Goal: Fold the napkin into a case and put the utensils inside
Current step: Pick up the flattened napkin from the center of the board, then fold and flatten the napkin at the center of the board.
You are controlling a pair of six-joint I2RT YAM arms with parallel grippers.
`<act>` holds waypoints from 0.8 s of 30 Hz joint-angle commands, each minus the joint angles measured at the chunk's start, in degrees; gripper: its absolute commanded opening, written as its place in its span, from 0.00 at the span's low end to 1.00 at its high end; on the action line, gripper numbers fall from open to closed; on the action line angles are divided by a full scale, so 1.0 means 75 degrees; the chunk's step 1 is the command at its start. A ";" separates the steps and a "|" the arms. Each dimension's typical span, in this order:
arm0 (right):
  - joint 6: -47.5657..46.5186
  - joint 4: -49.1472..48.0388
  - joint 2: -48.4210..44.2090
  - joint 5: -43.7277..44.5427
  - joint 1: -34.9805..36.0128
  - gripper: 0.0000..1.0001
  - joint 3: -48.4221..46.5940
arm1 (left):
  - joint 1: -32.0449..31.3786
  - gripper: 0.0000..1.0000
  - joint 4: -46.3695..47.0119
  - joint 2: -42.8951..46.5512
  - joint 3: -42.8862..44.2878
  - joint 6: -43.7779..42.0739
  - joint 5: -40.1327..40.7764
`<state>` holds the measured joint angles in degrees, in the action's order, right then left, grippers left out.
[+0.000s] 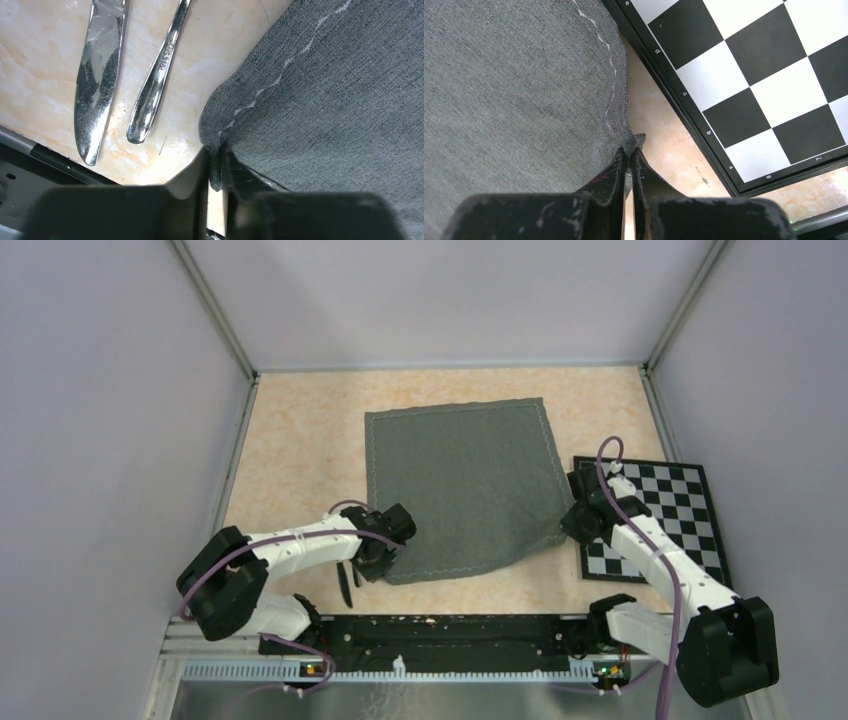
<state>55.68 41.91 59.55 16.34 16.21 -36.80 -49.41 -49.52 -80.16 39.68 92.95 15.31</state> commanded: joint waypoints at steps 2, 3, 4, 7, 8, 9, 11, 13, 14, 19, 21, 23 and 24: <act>-0.0357 -0.0268 -0.0148 -0.0420 -0.0028 0.00 -0.0038 | -0.0040 0.00 0.0586 -0.0550 -0.0690 0.0166 0.0135; -0.0624 -0.0335 -0.0242 -0.0672 -0.0024 0.00 -0.0108 | -0.0040 0.00 0.0410 -0.0316 -0.0367 -0.0111 0.0371; -0.1049 -0.0468 -0.0371 -0.1004 -0.0025 0.00 -0.0188 | -0.0039 0.00 0.0203 0.0011 -0.0087 -0.0340 0.0604; -0.2336 -0.0895 -0.1103 -0.2557 -0.0028 0.00 -0.0543 | -0.0044 0.00 -0.0086 0.1358 0.0890 -0.1463 0.1126; -0.2534 -0.0947 -0.1463 -0.2982 -0.0028 0.00 -0.0678 | -0.0045 0.00 -0.0052 0.1862 0.1178 -0.1924 0.1193; -0.2683 -0.0994 -0.1826 -0.3366 -0.0027 0.00 -0.0761 | -0.0045 0.00 0.0060 0.2469 0.1446 -0.2399 0.1214; -0.2901 -0.1244 -0.2739 -0.4334 -0.0029 0.00 -0.1092 | -0.0051 0.00 0.0747 0.3675 0.1830 -0.3576 0.0950; -0.2921 -0.1300 -0.3412 -0.5229 -0.0028 0.00 -0.1560 | -0.0047 0.00 0.1663 0.4917 0.2049 -0.4702 0.0240; -0.2912 -0.1254 -0.3690 -0.5554 -0.0028 0.00 -0.1870 | -0.0045 0.00 0.2283 0.5558 0.2051 -0.5130 -0.0104; -0.2568 -0.1336 -0.4899 -0.6376 -0.0021 0.00 -0.3426 | -0.0045 0.00 0.4197 0.7214 0.2821 -0.6417 -0.1811; -0.2398 -0.1642 -0.5319 -0.6275 -0.0029 0.00 -0.3872 | -0.0034 0.00 0.4215 0.7081 0.3406 -0.6835 -0.2454; -0.2319 -0.1930 -0.5601 -0.5874 -0.0028 0.00 -0.4188 | -0.0024 0.00 0.4202 0.6710 0.4086 -0.7174 -0.2852; -0.2318 -0.2043 -0.5688 -0.5557 -0.0024 0.00 -0.4305 | -0.0018 0.00 0.4142 0.6551 0.4297 -0.7309 -0.2890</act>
<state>37.08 31.07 19.35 -27.14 16.21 -65.43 -49.60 -22.24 -25.43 66.11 47.77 2.90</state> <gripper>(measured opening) 0.017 0.015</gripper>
